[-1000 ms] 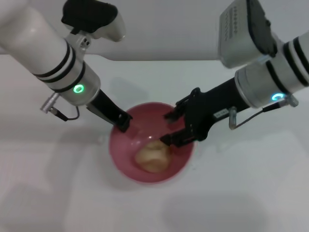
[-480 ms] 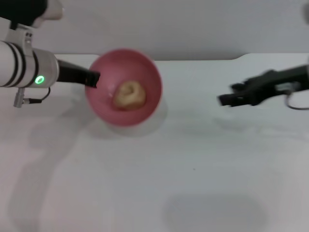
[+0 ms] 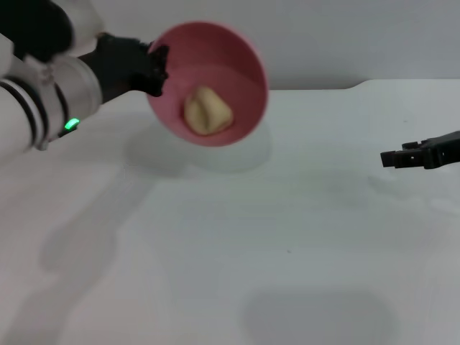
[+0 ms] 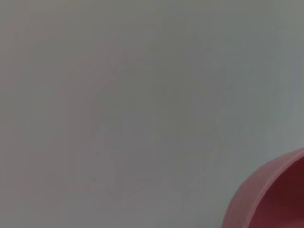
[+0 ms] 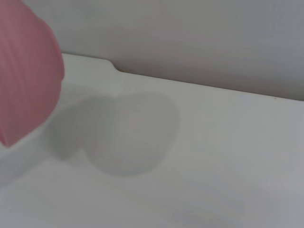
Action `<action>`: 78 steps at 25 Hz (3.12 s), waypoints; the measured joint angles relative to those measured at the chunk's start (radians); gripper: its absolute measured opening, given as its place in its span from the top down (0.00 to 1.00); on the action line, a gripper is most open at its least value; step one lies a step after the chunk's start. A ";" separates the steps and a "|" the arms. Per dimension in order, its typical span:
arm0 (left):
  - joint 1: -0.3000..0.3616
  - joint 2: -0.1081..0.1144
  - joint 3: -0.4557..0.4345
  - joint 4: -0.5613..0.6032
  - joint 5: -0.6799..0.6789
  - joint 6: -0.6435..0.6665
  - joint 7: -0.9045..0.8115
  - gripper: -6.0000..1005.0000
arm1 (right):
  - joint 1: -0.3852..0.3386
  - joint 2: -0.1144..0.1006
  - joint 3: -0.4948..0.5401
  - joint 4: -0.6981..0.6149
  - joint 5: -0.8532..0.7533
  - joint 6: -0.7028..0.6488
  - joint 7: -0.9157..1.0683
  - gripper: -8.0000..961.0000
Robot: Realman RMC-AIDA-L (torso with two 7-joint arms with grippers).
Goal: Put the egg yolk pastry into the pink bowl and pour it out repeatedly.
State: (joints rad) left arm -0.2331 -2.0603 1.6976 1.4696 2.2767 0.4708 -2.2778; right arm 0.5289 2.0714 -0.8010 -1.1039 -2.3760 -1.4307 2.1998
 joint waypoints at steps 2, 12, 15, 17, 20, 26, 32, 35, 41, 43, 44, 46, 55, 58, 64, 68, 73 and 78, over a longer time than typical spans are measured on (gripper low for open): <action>0.029 0.000 0.087 0.011 0.003 -0.113 0.074 0.99 | -0.003 0.000 0.005 0.002 0.000 0.000 0.000 0.46; 0.075 -0.007 0.500 -0.126 0.162 -0.762 0.363 0.99 | -0.017 0.002 0.024 0.003 -0.002 0.000 0.005 0.47; 0.050 -0.016 0.644 -0.265 0.157 -1.102 0.550 1.00 | -0.020 0.001 0.031 0.003 -0.002 -0.003 0.009 0.48; 0.024 -0.018 0.709 -0.331 0.139 -1.250 0.655 0.99 | -0.022 0.001 0.033 0.003 -0.002 -0.005 0.012 0.48; -0.012 -0.018 0.761 -0.395 0.131 -1.328 0.770 0.99 | -0.025 0.002 0.035 0.003 -0.002 -0.006 0.012 0.48; -0.033 -0.018 0.765 -0.408 0.050 -1.363 0.768 0.99 | -0.025 0.002 0.028 0.009 0.001 -0.006 0.014 0.49; -0.032 -0.007 0.581 -0.259 -0.298 -1.146 0.713 0.99 | -0.009 0.002 0.003 0.021 0.005 -0.007 0.010 0.50; 0.003 -0.005 0.389 -0.162 -0.448 -0.816 0.714 0.99 | 0.004 0.000 -0.019 0.027 0.005 -0.003 0.009 0.50; -0.014 0.001 0.050 -0.160 -0.589 -0.179 0.610 0.99 | 0.032 -0.002 -0.074 0.039 0.002 0.000 0.007 0.51; -0.049 0.006 -0.072 -0.190 -0.544 0.031 0.461 0.99 | 0.040 -0.003 -0.103 0.039 0.001 0.001 0.006 0.51; -0.083 0.009 -0.160 -0.214 -0.482 0.169 0.351 0.99 | 0.044 -0.003 -0.113 0.039 0.001 0.001 0.006 0.51; -0.129 0.011 -0.279 -0.235 -0.375 0.342 0.215 0.99 | 0.054 -0.004 -0.131 0.039 0.000 0.001 0.005 0.51; -0.245 0.011 -0.657 -0.156 0.164 0.903 -0.245 0.99 | 0.098 -0.001 -0.232 0.040 -0.001 0.018 0.010 0.52; -0.216 0.010 -0.689 -0.064 0.225 1.008 -0.294 0.99 | 0.107 0.001 -0.315 0.041 0.016 0.027 0.007 0.53; -0.182 0.007 -0.683 0.057 0.371 1.162 -0.353 0.99 | 0.147 0.004 -0.521 0.057 0.127 0.061 0.010 0.53; -0.182 0.004 -0.655 0.053 0.396 1.189 -0.354 0.99 | 0.167 0.004 -0.580 0.090 0.206 0.107 0.010 0.54; -0.179 0.003 -0.591 0.048 0.435 1.188 -0.358 0.99 | 0.231 0.005 -0.670 0.188 0.245 0.164 0.010 0.54; -0.186 0.002 -0.536 0.047 0.448 1.164 -0.369 0.99 | 0.276 0.008 -0.732 0.275 0.283 0.189 0.012 0.55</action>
State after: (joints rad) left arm -0.4190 -2.0578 1.1616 1.5163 2.7249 1.6350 -2.6467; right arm 0.8051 2.0791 -1.5333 -0.8286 -2.0934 -1.2415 2.2118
